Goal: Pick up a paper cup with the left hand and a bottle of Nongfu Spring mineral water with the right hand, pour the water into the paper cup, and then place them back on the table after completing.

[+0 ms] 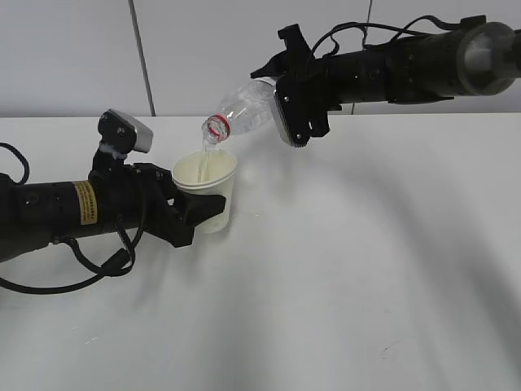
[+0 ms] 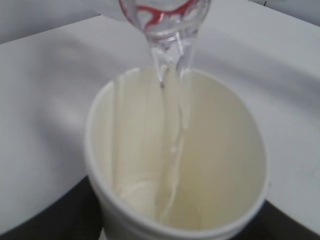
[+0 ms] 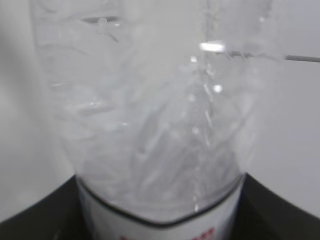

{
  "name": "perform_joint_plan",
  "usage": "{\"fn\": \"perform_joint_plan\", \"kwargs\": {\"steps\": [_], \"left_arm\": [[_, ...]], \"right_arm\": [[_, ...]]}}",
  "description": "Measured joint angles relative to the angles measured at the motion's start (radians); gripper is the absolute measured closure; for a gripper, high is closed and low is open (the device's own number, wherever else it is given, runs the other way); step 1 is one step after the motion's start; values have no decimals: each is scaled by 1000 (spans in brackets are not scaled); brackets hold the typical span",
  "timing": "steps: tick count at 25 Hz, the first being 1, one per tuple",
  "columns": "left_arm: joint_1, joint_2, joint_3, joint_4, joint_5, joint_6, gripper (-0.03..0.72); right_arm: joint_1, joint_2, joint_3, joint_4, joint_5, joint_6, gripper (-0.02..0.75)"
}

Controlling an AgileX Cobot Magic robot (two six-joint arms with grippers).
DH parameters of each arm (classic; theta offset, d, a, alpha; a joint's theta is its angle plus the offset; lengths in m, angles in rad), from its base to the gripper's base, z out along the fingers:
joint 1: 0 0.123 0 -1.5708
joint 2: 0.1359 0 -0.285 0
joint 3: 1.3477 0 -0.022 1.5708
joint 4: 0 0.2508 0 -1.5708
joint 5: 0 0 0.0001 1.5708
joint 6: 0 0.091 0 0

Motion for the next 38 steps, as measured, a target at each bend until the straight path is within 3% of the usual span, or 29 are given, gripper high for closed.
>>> {"fn": "perform_joint_plan", "kwargs": {"steps": [38], "left_arm": [[0, 0, 0, 1, 11, 0, 286]], "right_arm": [[0, 0, -18, 7, 42, -73, 328]]}}
